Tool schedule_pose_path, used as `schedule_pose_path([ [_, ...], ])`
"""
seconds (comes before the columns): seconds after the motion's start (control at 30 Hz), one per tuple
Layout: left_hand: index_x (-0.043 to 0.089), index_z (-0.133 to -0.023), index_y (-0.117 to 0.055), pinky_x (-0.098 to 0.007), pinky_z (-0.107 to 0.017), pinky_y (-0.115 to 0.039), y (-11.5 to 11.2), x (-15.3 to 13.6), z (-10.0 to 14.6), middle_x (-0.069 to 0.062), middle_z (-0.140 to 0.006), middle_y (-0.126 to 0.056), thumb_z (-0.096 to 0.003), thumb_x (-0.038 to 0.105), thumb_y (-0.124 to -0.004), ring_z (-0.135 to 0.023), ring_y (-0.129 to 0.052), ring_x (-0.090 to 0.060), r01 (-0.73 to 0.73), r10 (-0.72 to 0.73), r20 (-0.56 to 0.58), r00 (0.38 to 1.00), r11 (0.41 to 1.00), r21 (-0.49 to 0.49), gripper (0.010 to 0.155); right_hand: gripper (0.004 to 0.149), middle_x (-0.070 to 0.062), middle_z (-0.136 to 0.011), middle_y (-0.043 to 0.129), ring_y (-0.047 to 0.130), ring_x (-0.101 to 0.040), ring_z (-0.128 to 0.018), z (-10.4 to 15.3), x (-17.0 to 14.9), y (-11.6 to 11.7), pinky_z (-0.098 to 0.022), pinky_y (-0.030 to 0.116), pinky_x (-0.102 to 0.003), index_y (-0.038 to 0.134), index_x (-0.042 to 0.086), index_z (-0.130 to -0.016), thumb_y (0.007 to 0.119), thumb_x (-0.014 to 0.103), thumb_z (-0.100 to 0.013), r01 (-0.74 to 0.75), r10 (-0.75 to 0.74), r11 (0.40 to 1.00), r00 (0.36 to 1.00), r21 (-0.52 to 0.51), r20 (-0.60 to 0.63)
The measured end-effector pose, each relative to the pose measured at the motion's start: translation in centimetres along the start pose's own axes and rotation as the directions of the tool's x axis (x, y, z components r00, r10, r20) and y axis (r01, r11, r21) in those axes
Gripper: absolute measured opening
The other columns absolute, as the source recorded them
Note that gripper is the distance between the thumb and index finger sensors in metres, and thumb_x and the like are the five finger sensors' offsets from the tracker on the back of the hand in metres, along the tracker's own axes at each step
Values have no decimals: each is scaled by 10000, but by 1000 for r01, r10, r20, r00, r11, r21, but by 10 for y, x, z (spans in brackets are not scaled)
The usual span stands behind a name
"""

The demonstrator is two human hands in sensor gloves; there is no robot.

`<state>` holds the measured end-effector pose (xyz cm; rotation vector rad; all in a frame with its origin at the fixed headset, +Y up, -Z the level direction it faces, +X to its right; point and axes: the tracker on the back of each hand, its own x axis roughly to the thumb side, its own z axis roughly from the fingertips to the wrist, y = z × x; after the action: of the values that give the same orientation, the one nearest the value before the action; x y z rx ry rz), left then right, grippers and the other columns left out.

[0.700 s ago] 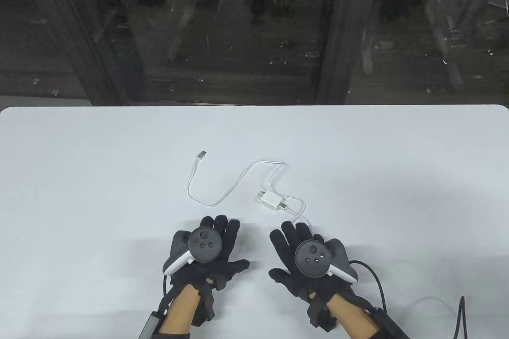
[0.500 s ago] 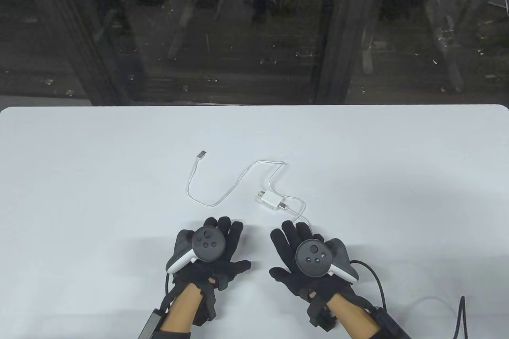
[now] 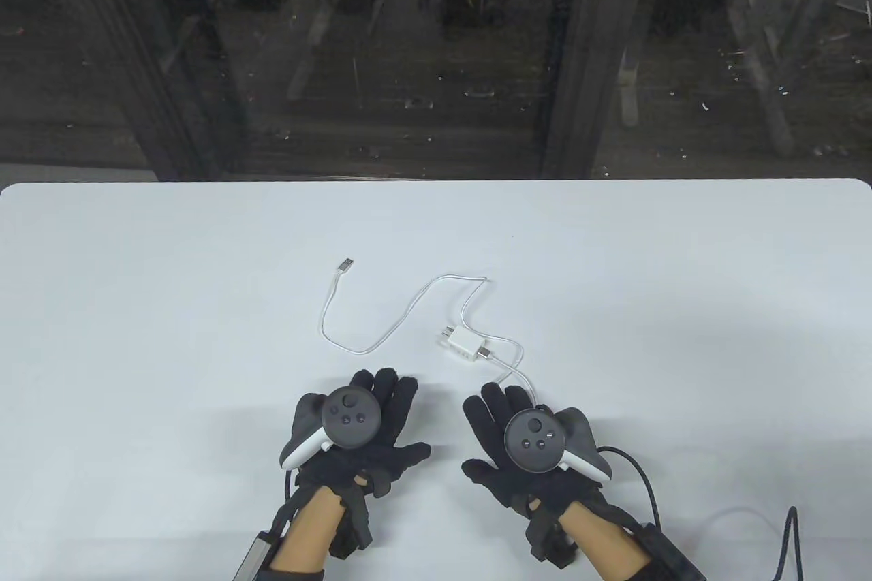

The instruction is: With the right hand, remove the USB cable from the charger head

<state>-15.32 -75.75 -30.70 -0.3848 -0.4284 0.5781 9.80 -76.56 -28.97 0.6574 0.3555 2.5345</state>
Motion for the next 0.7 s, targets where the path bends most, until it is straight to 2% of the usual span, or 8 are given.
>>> schedule_pose_path([
  [0.3, 214, -1126, -144, -784, -607, -91, -2, 1, -2, -145, -1165, -9, -536, 494, -737, -979, 124, -466, -6, 6, 2, 1000, 1000, -31, 881, 798, -105, -1092, 23, 18, -504, -960, 0, -1, -1, -602, 121, -752, 173, 230, -1057, 679, 482, -493, -4, 4, 1000, 1000, 10, -15],
  [0.47, 207, -1134, -174, -784, -609, -94, 1, 2, -2, -151, -1169, -18, -540, 482, -738, -983, 115, -469, -35, 35, 6, 999, 999, -22, 864, 797, -94, -1107, 48, 0, -465, -976, -3, 3, -21, -614, 113, -750, 200, 212, -1065, 709, 450, -500, 46, -47, 995, 999, -85, -9],
  [0.53, 201, -1137, -195, -783, -611, -98, 1, 2, -2, -155, -1171, -54, -542, 468, -743, -986, 106, -473, -47, 47, -3, 999, 998, -33, 851, 788, -100, -1123, 119, 54, -475, -989, -13, 4, -31, -624, 144, -751, 246, 195, -1067, 724, 440, -490, 29, -33, 989, 999, -147, -28],
  [0.57, 200, -1137, -192, -783, -610, -97, 1, 3, -2, -157, -1170, -55, -544, 463, -743, -985, 106, -475, -45, 45, -5, 999, 998, -42, 851, 783, -120, -1133, 182, 92, -487, -997, -20, 5, -35, -630, 166, -753, 269, 180, -1069, 726, 438, -488, -5, -2, 990, 999, -143, -50],
  [0.63, 199, -1137, -194, -783, -611, -100, 2, 3, -2, -158, -1169, -56, -546, 458, -744, -986, 103, -477, -31, 30, -9, 999, 999, -40, 848, 774, -147, -1136, 276, 134, -505, -1002, -37, 7, -42, -642, 195, -750, 298, 157, -1072, 725, 437, -490, -65, 56, 993, 994, -95, -93],
  [0.7, 197, -1137, -197, -783, -611, -101, 2, 4, -2, -160, -1169, -58, -547, 454, -744, -987, 99, -478, -21, 21, -9, 1000, 999, -39, 845, 771, -148, -1132, 290, 185, -508, -1005, -56, 8, -46, -663, 254, -732, 297, 155, -1070, 726, 431, -492, -116, 109, 992, 986, -46, -127],
])
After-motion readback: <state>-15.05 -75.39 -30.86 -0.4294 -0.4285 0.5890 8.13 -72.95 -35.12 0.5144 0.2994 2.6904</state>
